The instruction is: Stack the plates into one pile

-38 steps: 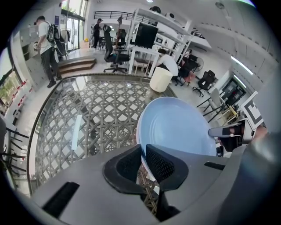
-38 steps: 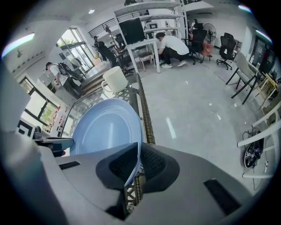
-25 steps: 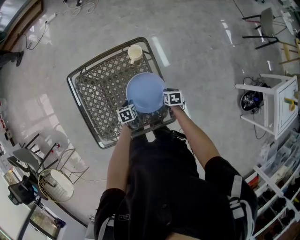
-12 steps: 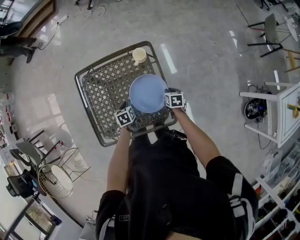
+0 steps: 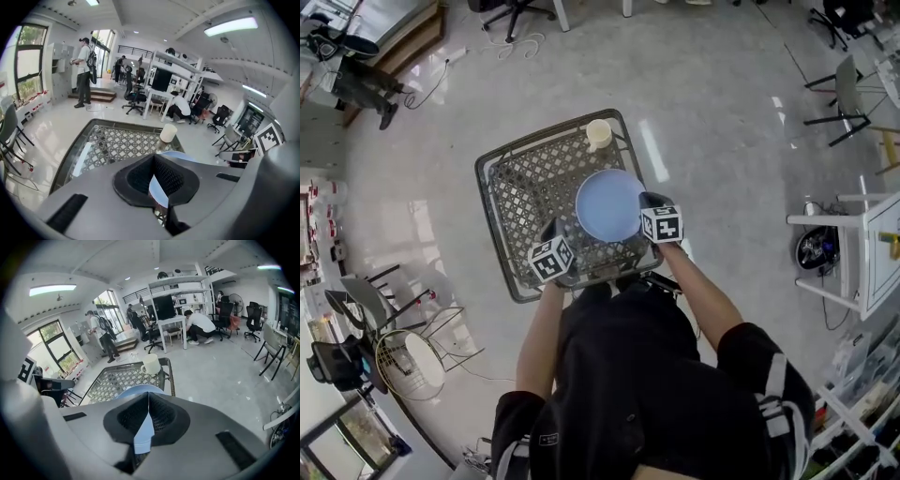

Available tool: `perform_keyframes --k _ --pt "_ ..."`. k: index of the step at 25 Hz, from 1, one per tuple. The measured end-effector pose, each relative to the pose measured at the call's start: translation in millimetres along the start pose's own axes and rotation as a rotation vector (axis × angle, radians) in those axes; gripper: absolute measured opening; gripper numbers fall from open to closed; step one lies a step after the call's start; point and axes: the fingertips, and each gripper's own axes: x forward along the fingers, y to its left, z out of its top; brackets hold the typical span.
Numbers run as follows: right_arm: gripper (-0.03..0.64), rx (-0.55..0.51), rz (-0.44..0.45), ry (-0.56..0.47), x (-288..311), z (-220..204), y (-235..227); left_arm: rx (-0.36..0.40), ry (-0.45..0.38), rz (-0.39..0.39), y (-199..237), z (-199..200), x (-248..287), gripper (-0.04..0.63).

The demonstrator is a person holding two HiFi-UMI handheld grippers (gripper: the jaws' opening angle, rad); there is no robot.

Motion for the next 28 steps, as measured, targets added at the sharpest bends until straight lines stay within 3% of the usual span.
perform_keyframes --k 3,6,11,15,22,28 --pt "0.011 -0.01 0.018 -0.043 -19 13 15 0.024 -0.062 -0.028 -12 18 -20 0.017" --pt "0.011 -0.012 0.038 -0.105 -45 30 34 0.076 -0.181 -0.069 -30 50 -48 0.015" --pt "0.011 -0.011 0.065 -0.244 -90 63 73 0.119 -0.366 -0.179 -52 101 -101 0.015" --pt "0.011 -0.038 0.069 -0.359 -135 87 108 0.159 -0.46 -0.209 -61 127 -146 0.015" --pt "0.011 -0.093 0.083 -0.519 -200 113 162 0.187 -0.535 -0.247 -69 134 -200 0.015" --pt "0.011 -0.074 0.082 -0.532 -211 111 178 0.212 -0.542 -0.283 -74 130 -205 0.015"
